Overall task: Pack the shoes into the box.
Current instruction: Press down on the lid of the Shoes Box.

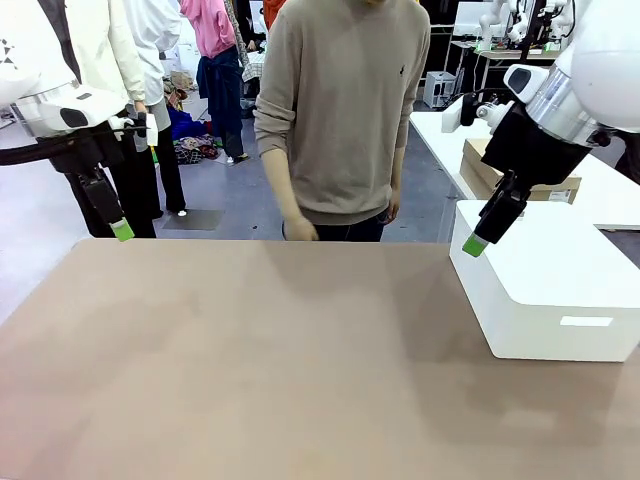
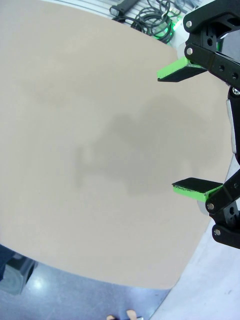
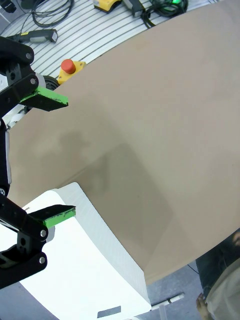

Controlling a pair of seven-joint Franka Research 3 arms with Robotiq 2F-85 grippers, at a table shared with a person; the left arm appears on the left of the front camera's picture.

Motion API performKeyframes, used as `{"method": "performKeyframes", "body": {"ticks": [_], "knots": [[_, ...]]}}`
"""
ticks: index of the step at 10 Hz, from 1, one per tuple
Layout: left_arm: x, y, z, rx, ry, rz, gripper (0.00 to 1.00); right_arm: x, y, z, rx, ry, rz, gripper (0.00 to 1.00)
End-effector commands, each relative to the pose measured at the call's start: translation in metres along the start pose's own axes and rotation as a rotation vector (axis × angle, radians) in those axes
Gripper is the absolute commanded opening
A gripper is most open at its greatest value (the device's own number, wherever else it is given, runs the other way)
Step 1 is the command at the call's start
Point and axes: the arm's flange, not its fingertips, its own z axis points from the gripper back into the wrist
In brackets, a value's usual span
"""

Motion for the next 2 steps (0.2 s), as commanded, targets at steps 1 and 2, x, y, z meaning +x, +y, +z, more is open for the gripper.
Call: {"method": "performKeyframes", "body": {"ticks": [1, 2], "knots": [[-0.0004, -0.0011, -0.0009, 0.000, -0.015, 0.006, 1.00, 0.0020, -0.0015, 0.0021, 0.001, 0.002, -0.009, 1.00], [-0.0004, -0.0011, -0.0009, 0.000, -0.015, 0.006, 1.00, 0.0020, -0.0015, 0.0021, 0.001, 0.002, -0.009, 1.00]]}}
